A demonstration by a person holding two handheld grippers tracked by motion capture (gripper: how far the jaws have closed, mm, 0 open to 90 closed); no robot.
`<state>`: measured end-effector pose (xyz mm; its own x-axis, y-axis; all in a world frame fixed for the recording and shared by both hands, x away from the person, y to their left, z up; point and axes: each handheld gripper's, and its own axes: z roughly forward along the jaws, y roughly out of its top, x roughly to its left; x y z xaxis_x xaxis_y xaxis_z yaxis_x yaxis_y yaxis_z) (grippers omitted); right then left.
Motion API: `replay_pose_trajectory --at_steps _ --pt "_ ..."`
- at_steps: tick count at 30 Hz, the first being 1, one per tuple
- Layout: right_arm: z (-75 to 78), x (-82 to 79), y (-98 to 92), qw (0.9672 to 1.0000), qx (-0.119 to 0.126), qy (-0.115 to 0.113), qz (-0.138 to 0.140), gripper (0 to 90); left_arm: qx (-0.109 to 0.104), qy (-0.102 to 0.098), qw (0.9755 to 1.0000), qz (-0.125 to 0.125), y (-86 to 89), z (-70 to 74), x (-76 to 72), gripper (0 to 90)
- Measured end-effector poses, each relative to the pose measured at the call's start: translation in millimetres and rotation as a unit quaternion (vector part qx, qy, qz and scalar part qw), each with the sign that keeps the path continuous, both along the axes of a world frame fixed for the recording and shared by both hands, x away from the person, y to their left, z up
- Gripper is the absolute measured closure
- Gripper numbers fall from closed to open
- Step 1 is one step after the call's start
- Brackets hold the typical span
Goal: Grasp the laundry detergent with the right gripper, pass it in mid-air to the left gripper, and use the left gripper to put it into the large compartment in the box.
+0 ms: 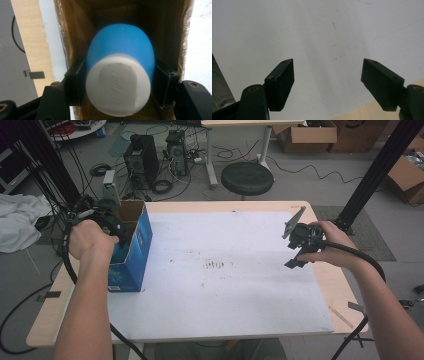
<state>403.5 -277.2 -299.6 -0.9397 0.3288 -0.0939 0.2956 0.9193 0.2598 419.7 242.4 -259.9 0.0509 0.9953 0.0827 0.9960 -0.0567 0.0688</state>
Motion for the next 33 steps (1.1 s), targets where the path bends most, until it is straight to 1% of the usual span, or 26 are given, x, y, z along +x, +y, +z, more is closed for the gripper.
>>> replay_pose_trajectory --at_steps 4,5,6,15,18,22,27,28,33 --pt "-0.7 0.0 -0.3 1.0000 0.001 0.001 0.000 26.9 0.003 0.004 1.0000 0.000 -0.4 -4.8 -0.1 38.9" --pt "-0.7 0.0 -0.3 1.0000 0.001 0.001 0.000 26.9 0.003 0.002 1.0000 -0.001 -0.2 -5.7 -0.3 38.9" --pt "-1.0 -0.7 -0.1 1.0000 -0.001 0.002 -0.003 26.9 0.003 0.002 1.0000 -0.001 -0.1 -5.8 -0.4 39.0" --pt "-1.6 -1.1 -0.3 1.0000 -0.001 0.004 -0.004 27.0 0.002 0.000 1.0000 -0.001 0.3 -6.6 -2.0 38.7" --pt "-1.6 -1.6 2.2 1.0000 -0.001 0.007 -0.001 27.5 0.004 0.003 1.0000 -0.003 -1.2 -6.7 -2.6 38.6" --pt "-1.4 -1.3 4.2 1.0000 -0.001 0.007 0.003 27.5 0.006 0.006 1.0000 -0.005 -2.7 -6.3 -3.1 38.5" --pt "0.2 -2.1 5.1 1.0000 0.000 0.005 0.003 27.5 0.004 0.003 1.0000 -0.004 -1.2 -6.5 -4.1 38.5" --pt "1.2 -2.6 4.2 1.0000 -0.003 0.005 0.001 27.5 0.004 0.000 1.0000 -0.004 -1.1 -6.6 -4.4 38.5" --pt "2.2 -2.9 2.8 1.0000 -0.001 0.004 0.000 27.5 0.002 0.001 1.0000 -0.006 -2.3 -7.1 -4.6 38.3"
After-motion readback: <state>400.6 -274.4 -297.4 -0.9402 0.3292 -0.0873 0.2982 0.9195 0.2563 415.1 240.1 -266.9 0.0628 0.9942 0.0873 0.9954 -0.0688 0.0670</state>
